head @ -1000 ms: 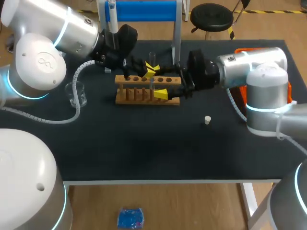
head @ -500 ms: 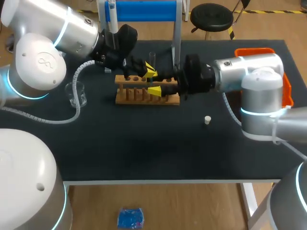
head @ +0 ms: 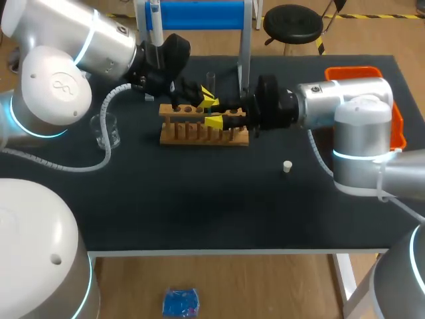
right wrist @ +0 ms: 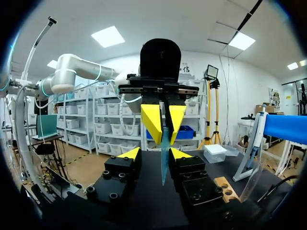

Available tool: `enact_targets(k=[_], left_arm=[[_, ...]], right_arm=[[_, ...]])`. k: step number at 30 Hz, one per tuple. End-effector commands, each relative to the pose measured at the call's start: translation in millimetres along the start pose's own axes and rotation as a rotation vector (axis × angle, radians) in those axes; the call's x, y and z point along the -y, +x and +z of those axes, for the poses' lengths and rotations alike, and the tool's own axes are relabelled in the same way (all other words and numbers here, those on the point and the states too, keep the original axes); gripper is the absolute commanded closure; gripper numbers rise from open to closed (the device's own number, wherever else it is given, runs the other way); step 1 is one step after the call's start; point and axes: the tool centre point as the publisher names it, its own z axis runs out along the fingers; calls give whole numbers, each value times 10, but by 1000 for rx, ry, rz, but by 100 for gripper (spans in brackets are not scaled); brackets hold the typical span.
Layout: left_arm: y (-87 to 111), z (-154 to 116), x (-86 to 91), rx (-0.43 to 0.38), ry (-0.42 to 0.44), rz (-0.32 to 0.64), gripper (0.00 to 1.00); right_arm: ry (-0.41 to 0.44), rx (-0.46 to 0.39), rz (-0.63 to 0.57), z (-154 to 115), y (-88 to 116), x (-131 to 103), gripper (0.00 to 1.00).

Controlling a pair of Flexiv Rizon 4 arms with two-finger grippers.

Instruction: Invert the test tube, pick up the pipette, mount the tip to pipette, aspirate from beaker and dispense into the tube, eject the tip, return the pipette, and cap with the stopper.

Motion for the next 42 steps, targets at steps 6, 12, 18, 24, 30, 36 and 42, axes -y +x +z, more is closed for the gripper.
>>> enact_targets(k=[6, 12, 18, 24, 30, 36, 42], left_arm=[[1, -5, 1, -1, -3, 0, 100], [1, -5, 1, -1, -3, 0, 58], [1, -5, 1, -1, -3, 0, 0], [1, -5, 1, -1, -3, 0, 0], [1, -5, 1, -1, -3, 0, 0], [1, -5, 1, -1, -3, 0, 0], [1, -5, 1, -1, -3, 0, 0]], right_arm=[[1, 12, 6, 0, 9, -8, 100], [6, 18, 4, -3, 0, -3, 100], [5, 20, 2, -15, -11, -3, 100], [7, 33, 1, -86, -56, -9, 100], [15, 42, -1, -321, -92, -8, 100], [22, 25, -26, -696, -119, -34, 100], [41, 28, -56, -1096, -147, -26, 100]])
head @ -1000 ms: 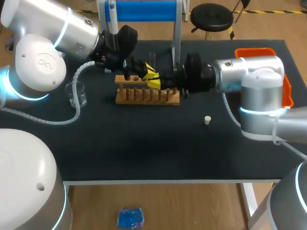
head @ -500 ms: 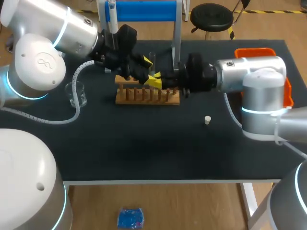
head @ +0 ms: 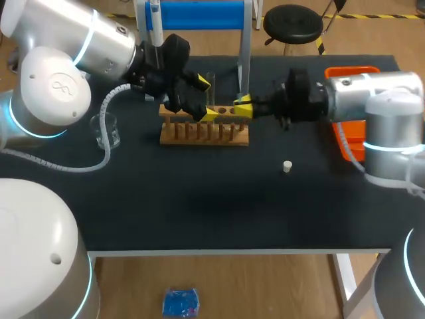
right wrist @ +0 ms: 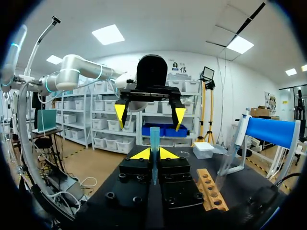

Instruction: Invert the test tube, pick up the pipette, mount the tip to pipette, aspirate from beaker and dispense into the tube, eject the tip, return the pipette, and cap with the stopper.

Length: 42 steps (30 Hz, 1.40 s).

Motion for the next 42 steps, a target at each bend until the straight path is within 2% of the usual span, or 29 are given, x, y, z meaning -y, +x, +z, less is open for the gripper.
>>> enact_targets(k=[1, 11, 17, 42], left_arm=[[-7, 4, 3, -2, -2, 0, 0], [-7, 4, 3, -2, -2, 0, 0], [-7, 4, 3, -2, -2, 0, 0], [-7, 4, 3, -2, -2, 0, 0]], right_arm=[[14, -5, -9, -408, 15, -9, 100], [46, 39, -12, -842, 43, 148, 100], [54, 56, -6, -988, 84, 208, 100], [41, 59, 0, -1028, 105, 217, 100]])
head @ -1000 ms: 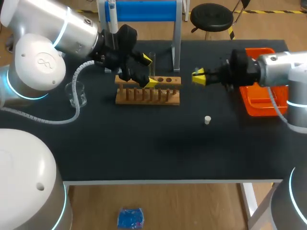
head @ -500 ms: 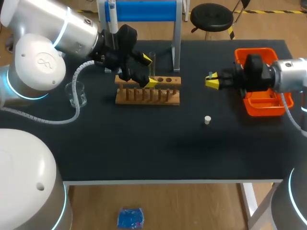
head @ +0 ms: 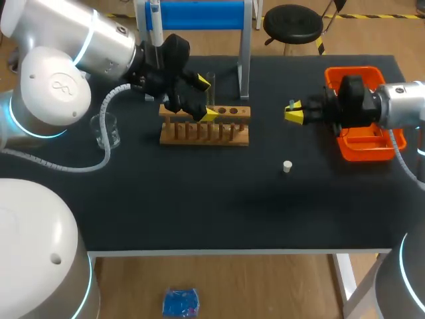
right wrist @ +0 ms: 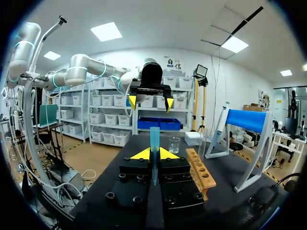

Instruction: Invert the test tube, pick up the pipette, mount the tip to pipette, aspirate from beaker and dispense into the tube, eject the tip, return the pipette, and cap with the stopper.

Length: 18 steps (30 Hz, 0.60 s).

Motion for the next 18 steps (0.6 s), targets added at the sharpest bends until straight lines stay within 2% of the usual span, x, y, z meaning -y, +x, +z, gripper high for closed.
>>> enact_targets(k=[1, 4, 9, 13, 18], left_arm=[[-7, 4, 3, -2, -2, 0, 0], [-219, -199, -143, 59, -45, -53, 0], [-686, -591, -367, 159, -45, -135, 0], [-1050, -857, -471, 201, -49, -173, 0], [-1495, -1121, -574, 249, -99, -224, 0]], right_arm=[[1, 2, -1, 0, 10, -2, 100], [1, 2, -1, 0, 10, -2, 100], [1, 2, -1, 0, 10, -2, 100], [1, 2, -1, 0, 10, -2, 100], [1, 2, -1, 0, 10, -2, 100]])
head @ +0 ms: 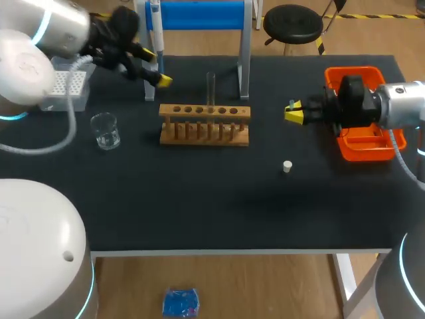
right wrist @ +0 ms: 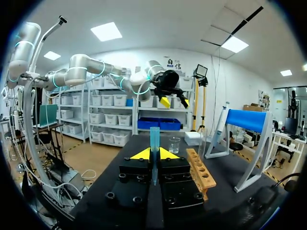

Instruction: Invert the test tube, pick up the pipette, mount the tip to pipette, aspirate from beaker and dispense into the tube, eject the tip, return the pipette, and cap with the stopper.

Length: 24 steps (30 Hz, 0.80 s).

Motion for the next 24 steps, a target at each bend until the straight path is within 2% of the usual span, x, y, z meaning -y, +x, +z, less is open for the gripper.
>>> enact_targets(k=[1, 5, 7, 8, 24], left_arm=[[-404, -167, 19, 7, -47, -36, 0], [-638, -196, 4, 70, -63, -88, 0], [-708, -168, -17, 119, -76, -152, 0], [-716, -145, -31, 129, -75, -175, 0], [-716, -145, -31, 129, -75, -175, 0]], right_arm=[[1, 2, -1, 0, 10, -2, 100], [1, 2, -1, 0, 10, -2, 100], [1, 2, -1, 0, 10, -2, 100], [1, 2, -1, 0, 10, -2, 100], [1, 2, -1, 0, 10, -2, 100]])
